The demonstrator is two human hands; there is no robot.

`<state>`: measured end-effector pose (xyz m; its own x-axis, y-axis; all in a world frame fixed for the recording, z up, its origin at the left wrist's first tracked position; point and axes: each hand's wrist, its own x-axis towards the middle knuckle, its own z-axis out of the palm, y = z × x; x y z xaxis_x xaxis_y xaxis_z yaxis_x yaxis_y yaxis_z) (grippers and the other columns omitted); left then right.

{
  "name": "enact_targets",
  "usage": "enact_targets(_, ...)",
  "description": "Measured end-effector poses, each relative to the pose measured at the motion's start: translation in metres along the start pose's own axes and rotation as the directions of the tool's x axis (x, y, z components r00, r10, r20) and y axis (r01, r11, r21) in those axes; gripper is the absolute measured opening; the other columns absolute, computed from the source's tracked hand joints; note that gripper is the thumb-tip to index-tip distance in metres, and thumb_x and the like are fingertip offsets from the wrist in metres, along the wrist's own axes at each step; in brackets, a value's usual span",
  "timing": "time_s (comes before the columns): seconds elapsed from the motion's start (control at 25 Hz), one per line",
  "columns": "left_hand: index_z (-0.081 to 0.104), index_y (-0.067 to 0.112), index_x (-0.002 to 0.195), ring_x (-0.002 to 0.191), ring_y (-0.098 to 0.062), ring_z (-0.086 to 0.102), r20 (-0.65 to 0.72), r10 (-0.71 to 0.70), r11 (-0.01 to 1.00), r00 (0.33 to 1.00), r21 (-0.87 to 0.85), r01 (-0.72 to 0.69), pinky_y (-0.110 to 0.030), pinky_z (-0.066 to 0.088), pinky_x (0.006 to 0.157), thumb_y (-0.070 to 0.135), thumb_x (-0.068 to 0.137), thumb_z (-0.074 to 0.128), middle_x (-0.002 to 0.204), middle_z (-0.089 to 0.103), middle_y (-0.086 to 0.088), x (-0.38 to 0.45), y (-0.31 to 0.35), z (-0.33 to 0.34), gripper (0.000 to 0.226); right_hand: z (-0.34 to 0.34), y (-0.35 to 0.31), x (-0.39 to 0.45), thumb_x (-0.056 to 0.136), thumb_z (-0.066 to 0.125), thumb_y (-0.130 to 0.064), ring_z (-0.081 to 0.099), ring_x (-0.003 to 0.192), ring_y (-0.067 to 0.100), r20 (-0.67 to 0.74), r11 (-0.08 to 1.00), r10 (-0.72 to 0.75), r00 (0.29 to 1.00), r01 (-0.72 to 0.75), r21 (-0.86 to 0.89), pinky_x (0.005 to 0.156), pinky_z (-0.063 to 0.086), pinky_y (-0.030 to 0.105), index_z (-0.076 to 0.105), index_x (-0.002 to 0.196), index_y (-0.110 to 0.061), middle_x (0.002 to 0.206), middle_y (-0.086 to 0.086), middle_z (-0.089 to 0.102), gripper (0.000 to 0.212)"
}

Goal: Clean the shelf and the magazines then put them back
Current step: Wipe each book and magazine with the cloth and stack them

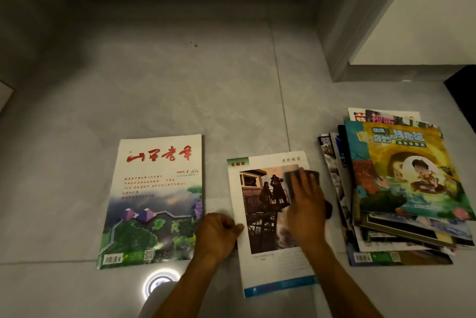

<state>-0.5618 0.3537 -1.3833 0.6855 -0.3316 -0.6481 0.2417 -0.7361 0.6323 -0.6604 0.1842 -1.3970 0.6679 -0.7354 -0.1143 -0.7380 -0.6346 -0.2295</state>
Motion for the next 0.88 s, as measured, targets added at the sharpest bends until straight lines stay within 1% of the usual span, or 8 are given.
enact_targets(0.12,0.065,0.017,0.075,0.077,-0.019,0.068,0.001,0.029,0.997,1.000,0.069,-0.029,-0.040,0.059,0.077,0.022,0.084,0.072,0.080,0.069,-0.003,-0.001,0.000,0.000,0.013,0.016,-0.080,-0.003,0.073,0.076,-0.008,0.022,0.145,0.032,-0.048,0.966,-0.228,0.972,0.232,0.113,0.117,0.024,0.050,0.037,0.147,-0.019,0.156,0.007,0.031,0.084)
enact_targets(0.24,0.064,0.022,0.071,0.073,-0.019,0.068,-0.030,0.052,0.997,0.998,0.052,-0.050,-0.042,0.059,0.076,0.022,0.085,0.072,0.077,0.070,-0.001,-0.009,-0.001,0.003,0.016,0.017,-0.073,0.014,0.077,0.063,0.006,0.017,0.146,0.024,0.095,0.719,-0.691,0.716,0.670,0.185,0.119,0.020,0.043,0.042,0.144,-0.025,0.156,-0.001,0.031,0.078)
enact_targets(0.32,0.062,0.024,0.074,0.079,-0.018,0.069,-0.055,0.047,0.998,0.997,0.034,-0.045,-0.043,0.059,0.079,0.028,0.083,0.073,0.084,0.071,0.000,-0.012,-0.001,0.003,0.015,0.010,-0.030,0.035,0.081,0.060,0.008,0.012,0.147,0.021,0.052,0.837,-0.538,0.842,0.526,0.150,0.119,0.021,0.046,0.037,0.147,-0.027,0.158,-0.002,0.026,0.078)
enact_targets(0.4,0.062,0.024,0.075,0.082,-0.018,0.068,-0.049,0.048,0.998,0.998,0.044,-0.046,-0.043,0.059,0.080,0.029,0.083,0.073,0.088,0.071,-0.001,-0.012,0.000,0.004,0.015,0.002,-0.001,0.042,0.083,0.063,0.003,0.013,0.147,0.026,-0.065,0.980,-0.130,0.989,0.138,0.140,0.116,0.025,0.051,0.033,0.148,-0.022,0.159,0.001,0.021,0.076)
enact_targets(0.48,0.063,0.023,0.076,0.082,-0.018,0.068,-0.065,0.042,0.998,0.997,0.057,-0.038,-0.042,0.059,0.079,0.029,0.084,0.073,0.088,0.070,0.000,-0.009,0.003,0.006,0.014,0.003,-0.027,0.039,0.085,0.064,-0.006,0.009,0.147,0.032,-0.118,0.995,0.074,0.990,-0.066,0.074,0.118,0.019,0.051,0.027,0.152,-0.018,0.160,0.007,0.015,0.078)
enact_targets(0.6,0.069,0.016,0.081,0.074,-0.017,0.067,-0.077,0.024,0.993,0.997,0.113,-0.015,-0.033,0.058,0.074,0.030,0.088,0.069,0.084,0.071,-0.003,-0.006,0.006,0.008,0.015,0.014,-0.102,0.028,0.079,0.060,0.001,0.010,0.147,0.033,-0.051,0.968,-0.149,0.988,0.156,0.197,0.118,0.021,0.049,0.032,0.150,-0.017,0.159,0.007,0.020,0.078)
enact_targets(0.76,0.071,0.012,0.087,0.068,-0.012,0.063,-0.077,-0.004,0.994,0.997,0.106,0.012,-0.013,0.046,0.052,0.028,0.086,0.071,0.086,0.070,-0.004,-0.004,0.005,0.005,0.017,0.009,-0.071,0.041,0.076,0.057,0.015,0.018,0.146,0.027,-0.006,0.766,-0.617,0.787,0.603,0.223,0.118,0.023,0.045,0.041,0.145,-0.020,0.156,0.003,0.030,0.079)
enact_targets(0.88,0.069,0.011,0.086,0.073,-0.013,0.065,-0.072,-0.020,0.997,0.997,0.079,0.026,-0.018,0.051,0.058,0.029,0.082,0.075,0.087,0.070,-0.003,0.000,0.004,0.005,0.019,0.005,-0.007,0.046,0.080,0.060,0.011,0.021,0.144,0.027,-0.166,0.944,-0.207,0.964,0.242,0.226,0.116,0.027,0.048,0.042,0.144,-0.020,0.154,0.006,0.033,0.073)
